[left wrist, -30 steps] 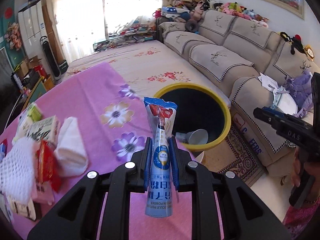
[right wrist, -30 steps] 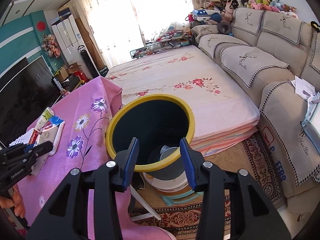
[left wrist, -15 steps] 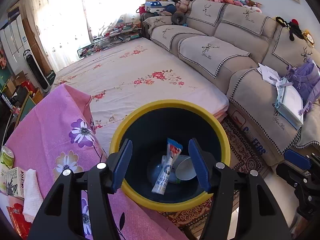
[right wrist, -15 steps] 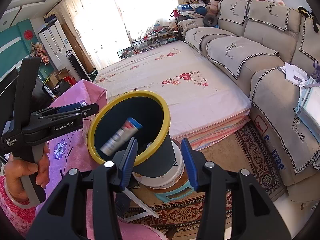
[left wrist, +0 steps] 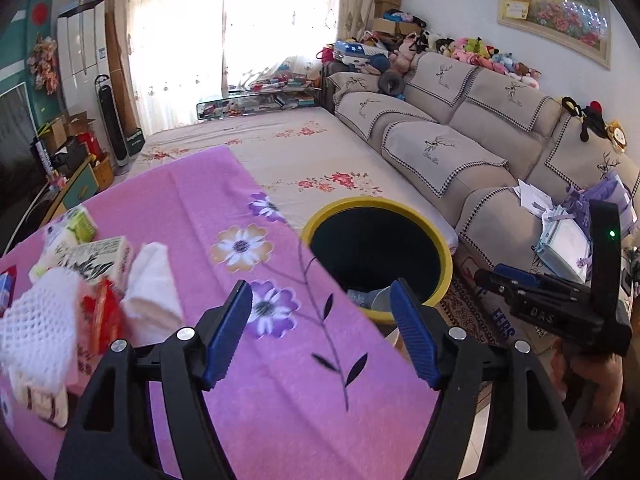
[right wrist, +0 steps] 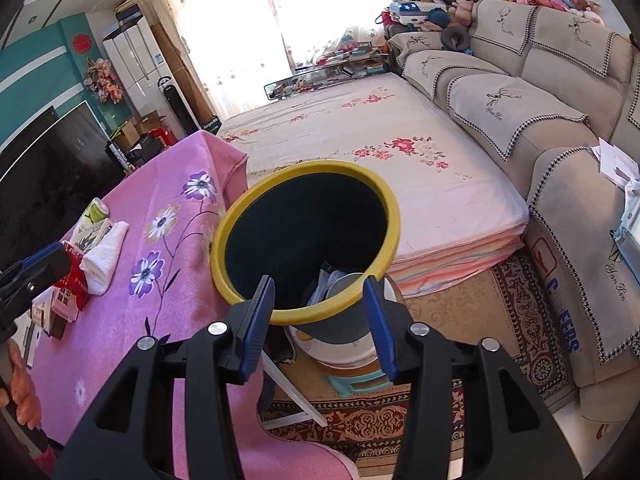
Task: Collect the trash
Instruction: 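Grasp the red snack packet with the right gripper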
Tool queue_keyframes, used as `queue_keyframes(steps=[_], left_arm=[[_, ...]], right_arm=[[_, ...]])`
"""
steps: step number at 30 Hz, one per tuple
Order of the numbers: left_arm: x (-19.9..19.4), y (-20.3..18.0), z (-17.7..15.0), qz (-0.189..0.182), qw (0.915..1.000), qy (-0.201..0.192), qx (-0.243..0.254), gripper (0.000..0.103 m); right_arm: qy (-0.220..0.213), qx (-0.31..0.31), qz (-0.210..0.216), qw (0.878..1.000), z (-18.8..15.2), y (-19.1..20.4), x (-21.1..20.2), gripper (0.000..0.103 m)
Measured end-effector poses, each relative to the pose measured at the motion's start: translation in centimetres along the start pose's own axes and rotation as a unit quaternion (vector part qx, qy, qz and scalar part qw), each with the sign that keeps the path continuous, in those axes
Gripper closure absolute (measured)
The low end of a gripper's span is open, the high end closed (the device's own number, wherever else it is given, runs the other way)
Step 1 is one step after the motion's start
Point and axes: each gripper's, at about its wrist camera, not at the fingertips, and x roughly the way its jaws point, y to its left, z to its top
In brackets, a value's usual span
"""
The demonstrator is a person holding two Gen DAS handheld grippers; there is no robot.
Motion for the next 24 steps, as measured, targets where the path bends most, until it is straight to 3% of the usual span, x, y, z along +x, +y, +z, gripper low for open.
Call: queue_keyframes(steps=[6,11,19,24], left_arm=[[-7.3,6.8,-5.1,0.053,0.9969,-0.013,-0.057,0.028],[-12.1,11.7,-8.8,0.117,0.9881,-0.028,-0.096,0.024],[-15.7,17.0,-12.3,0.149,0.9773,-0.034,-0.147,0.024],[-16.5,18.2,-13.5,0.148,0.9760,-0.033,-0.157,0.024]], right_arm=[[0.018,-0.052,0.052,0.997,-0.2,6.3,1.0,0.058],[0.036,-0.118,0.107,0.987,-0.8,13.9,2.1,0.058],[0.065,-0.187,0.203,0.959,-1.5,25.9,4.1,0.058],[0.065,-0.202,0.203,0.956,-1.3,30.5,5.1,0.058]])
